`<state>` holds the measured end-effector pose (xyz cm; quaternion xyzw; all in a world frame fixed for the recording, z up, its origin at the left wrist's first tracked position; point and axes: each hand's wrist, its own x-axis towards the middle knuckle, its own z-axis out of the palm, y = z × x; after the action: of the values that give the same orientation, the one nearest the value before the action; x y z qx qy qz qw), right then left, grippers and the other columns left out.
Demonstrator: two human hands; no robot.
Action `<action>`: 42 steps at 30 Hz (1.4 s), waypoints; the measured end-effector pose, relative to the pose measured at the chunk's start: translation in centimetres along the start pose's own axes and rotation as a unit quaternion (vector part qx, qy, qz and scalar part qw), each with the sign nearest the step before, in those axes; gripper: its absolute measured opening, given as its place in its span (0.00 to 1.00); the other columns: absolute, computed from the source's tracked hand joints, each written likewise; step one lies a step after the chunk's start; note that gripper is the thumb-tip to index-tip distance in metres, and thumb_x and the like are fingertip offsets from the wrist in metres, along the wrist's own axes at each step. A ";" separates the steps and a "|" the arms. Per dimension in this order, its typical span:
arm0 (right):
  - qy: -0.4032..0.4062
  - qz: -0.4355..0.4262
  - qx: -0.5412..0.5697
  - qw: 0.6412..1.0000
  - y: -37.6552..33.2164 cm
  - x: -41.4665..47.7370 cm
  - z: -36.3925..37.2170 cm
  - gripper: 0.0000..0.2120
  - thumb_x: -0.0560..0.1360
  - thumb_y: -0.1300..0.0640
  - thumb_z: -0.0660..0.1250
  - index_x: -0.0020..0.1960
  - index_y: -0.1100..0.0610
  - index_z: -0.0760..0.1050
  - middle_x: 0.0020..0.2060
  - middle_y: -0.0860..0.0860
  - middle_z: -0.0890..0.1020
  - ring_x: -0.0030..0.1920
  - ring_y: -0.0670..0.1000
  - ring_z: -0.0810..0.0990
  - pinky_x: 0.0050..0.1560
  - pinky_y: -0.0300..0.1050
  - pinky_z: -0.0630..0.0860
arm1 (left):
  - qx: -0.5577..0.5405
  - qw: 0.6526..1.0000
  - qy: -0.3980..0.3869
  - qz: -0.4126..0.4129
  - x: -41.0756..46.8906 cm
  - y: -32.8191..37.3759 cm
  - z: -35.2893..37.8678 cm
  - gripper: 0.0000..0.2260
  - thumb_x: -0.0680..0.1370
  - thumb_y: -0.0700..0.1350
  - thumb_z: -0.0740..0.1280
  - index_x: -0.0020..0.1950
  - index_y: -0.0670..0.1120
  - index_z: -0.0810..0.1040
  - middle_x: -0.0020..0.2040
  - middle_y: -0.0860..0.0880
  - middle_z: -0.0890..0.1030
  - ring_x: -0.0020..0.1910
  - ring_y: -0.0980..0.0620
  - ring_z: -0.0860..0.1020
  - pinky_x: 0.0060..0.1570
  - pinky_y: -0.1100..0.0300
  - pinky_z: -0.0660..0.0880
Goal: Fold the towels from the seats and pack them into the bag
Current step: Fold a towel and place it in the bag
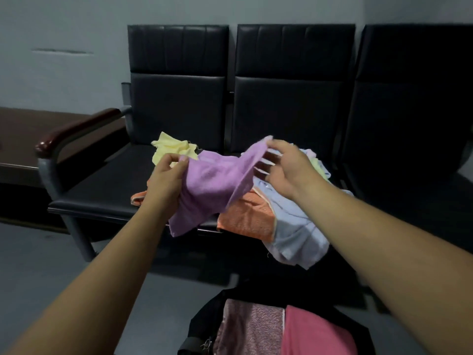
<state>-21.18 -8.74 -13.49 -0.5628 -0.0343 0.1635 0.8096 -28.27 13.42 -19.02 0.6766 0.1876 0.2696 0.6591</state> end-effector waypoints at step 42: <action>0.019 -0.283 -0.464 0.839 -21.0 -19.9 -1.7 0.08 0.78 0.58 0.68 0.40 0.54 0.80 0.37 0.52 0.82 0.38 0.51 0.81 0.32 0.41 0.77 | 0.221 0.901 -0.329 0.174 -16.3 22.0 10.3 0.12 0.79 0.49 0.70 0.60 0.48 0.80 0.53 0.43 0.84 0.54 0.43 0.83 0.58 0.43 0.80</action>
<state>-34.77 -22.84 7.86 -0.8415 -0.2482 -0.1187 0.4649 -36.97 -6.04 1.05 0.8771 -0.1057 0.0935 0.4592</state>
